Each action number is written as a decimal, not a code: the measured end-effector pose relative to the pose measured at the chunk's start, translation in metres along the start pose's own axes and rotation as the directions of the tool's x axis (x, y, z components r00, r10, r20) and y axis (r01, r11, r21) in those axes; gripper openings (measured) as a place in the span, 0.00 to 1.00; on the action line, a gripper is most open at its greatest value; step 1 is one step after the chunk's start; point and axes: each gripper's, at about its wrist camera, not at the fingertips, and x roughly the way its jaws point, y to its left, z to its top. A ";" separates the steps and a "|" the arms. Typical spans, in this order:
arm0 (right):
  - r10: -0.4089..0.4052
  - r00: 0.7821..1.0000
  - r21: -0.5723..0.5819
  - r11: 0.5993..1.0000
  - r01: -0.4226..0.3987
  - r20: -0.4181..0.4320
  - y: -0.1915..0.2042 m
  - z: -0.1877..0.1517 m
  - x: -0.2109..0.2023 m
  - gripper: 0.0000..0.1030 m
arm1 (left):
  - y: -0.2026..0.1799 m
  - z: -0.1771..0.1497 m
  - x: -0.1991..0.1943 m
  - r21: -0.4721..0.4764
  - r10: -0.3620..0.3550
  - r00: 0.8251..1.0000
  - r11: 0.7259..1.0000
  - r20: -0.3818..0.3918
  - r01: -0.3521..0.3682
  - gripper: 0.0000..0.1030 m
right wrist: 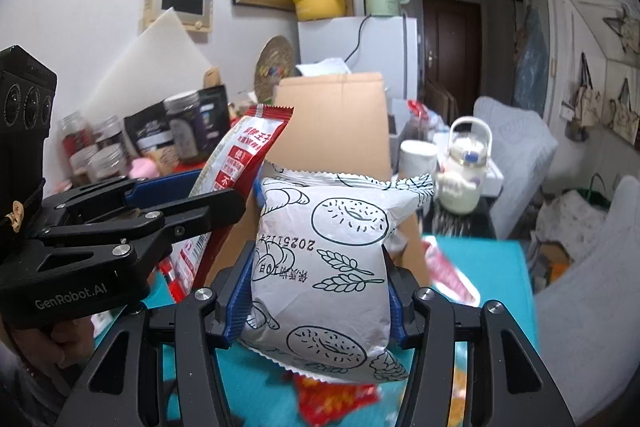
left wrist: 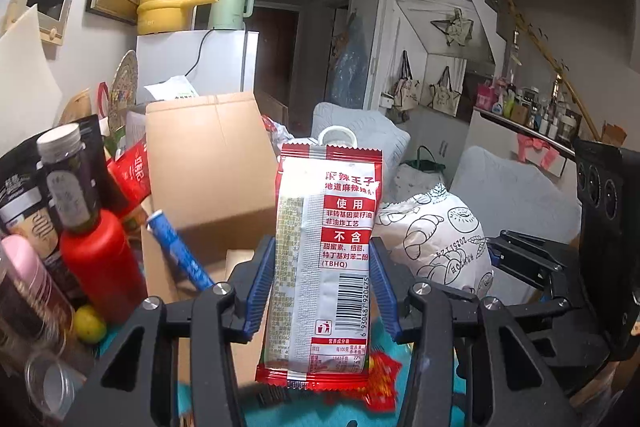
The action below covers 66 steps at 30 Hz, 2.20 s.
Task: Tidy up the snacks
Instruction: 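Lift and carry the noodle packet and pastry bag with both grippers over the box, then open both grippers to drop the packet and pastry bag into the box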
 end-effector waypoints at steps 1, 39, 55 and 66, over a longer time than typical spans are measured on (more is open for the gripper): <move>0.003 1.000 0.002 1.000 -0.003 0.009 -0.003 0.005 0.005 0.52 | 0.003 0.005 0.005 -0.005 0.003 1.000 1.000 0.004 -0.003 0.44; 0.113 0.977 0.073 0.992 -0.102 -0.182 -0.051 0.016 0.156 0.52 | 0.075 -0.006 0.158 -0.052 0.153 0.940 0.983 -0.303 -0.177 0.44; 0.099 0.951 0.110 0.991 -0.069 -0.293 -0.056 0.000 0.186 0.53 | 0.090 -0.023 0.187 -0.041 0.221 0.864 0.963 -0.453 -0.268 0.45; 0.030 0.951 0.054 0.998 -0.014 -0.308 -0.051 0.001 0.180 0.57 | 0.080 -0.021 0.186 0.058 0.322 0.827 0.941 -0.461 -0.334 0.50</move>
